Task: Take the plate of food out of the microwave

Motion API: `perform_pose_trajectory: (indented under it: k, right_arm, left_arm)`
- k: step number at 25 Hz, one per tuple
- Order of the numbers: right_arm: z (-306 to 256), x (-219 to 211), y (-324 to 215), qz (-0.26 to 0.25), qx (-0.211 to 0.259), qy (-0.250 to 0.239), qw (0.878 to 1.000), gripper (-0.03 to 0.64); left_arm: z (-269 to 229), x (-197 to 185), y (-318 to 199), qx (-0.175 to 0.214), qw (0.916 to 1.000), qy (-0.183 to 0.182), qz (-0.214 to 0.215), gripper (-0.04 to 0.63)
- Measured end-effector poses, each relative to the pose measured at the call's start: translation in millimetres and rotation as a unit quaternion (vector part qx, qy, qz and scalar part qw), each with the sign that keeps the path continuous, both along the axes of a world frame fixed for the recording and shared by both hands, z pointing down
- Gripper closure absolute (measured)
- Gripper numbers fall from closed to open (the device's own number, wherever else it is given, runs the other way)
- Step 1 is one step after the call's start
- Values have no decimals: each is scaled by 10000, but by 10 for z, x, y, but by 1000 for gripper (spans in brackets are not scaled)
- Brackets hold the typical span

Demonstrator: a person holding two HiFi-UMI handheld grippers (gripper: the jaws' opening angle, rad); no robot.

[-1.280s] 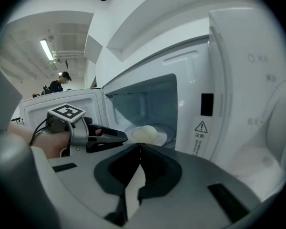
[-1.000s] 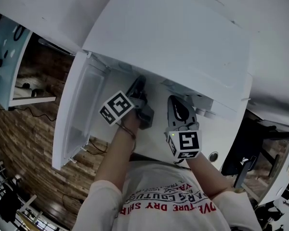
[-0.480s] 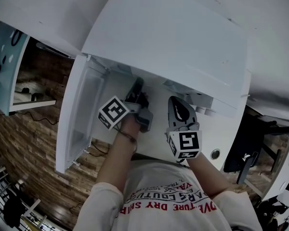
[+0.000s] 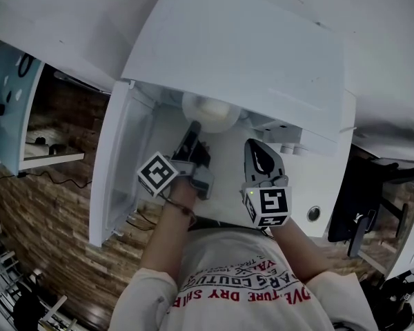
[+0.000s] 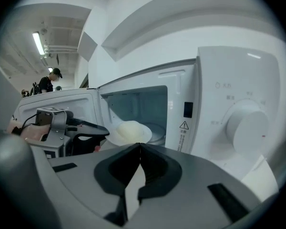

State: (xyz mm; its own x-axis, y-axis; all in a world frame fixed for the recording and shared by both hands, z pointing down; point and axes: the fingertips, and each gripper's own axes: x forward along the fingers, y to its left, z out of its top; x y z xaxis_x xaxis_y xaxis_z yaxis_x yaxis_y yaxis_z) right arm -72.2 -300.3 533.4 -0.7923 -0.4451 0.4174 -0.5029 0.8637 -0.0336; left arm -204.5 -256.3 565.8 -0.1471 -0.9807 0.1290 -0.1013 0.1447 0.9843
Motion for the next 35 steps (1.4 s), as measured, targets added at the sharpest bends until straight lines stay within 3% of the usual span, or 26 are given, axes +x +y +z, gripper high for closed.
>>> perform_pose_trajectory:
  k: [21,35]
  right_arm:
    - [-582,297,346,804,317,-513,9949,606]
    - [-1246,328,532,896,751,-970,9884,606]
  left_arm:
    - [-1017,442,842,730,9953,-24,637,581]
    - [-1620,416,1181,1155,9903,-38,774,581]
